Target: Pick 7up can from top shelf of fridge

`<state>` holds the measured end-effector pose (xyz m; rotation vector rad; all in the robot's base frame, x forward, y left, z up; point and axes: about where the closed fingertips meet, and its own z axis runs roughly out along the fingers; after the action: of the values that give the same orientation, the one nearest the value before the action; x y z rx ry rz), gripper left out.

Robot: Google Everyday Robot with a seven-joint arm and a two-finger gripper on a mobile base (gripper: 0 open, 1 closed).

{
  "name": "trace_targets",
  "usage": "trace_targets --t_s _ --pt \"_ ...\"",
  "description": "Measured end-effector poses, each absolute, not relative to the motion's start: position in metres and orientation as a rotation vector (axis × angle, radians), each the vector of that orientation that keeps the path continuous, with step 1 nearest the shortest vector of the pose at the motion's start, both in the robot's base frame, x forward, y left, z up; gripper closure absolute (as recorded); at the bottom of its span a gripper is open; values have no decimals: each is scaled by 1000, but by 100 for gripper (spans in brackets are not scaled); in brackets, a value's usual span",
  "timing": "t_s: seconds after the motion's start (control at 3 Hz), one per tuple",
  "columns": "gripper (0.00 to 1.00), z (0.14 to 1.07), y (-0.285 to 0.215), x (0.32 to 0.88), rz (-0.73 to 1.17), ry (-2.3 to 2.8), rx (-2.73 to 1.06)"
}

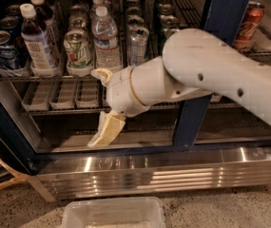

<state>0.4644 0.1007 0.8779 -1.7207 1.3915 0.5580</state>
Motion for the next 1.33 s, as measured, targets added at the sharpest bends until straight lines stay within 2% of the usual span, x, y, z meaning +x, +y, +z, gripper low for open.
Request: trace_targets --t_s 1.0,1.33 --pt "0 875 111 477 477 1448 -1636" --pt "0 891 132 482 283 1447 -1613"
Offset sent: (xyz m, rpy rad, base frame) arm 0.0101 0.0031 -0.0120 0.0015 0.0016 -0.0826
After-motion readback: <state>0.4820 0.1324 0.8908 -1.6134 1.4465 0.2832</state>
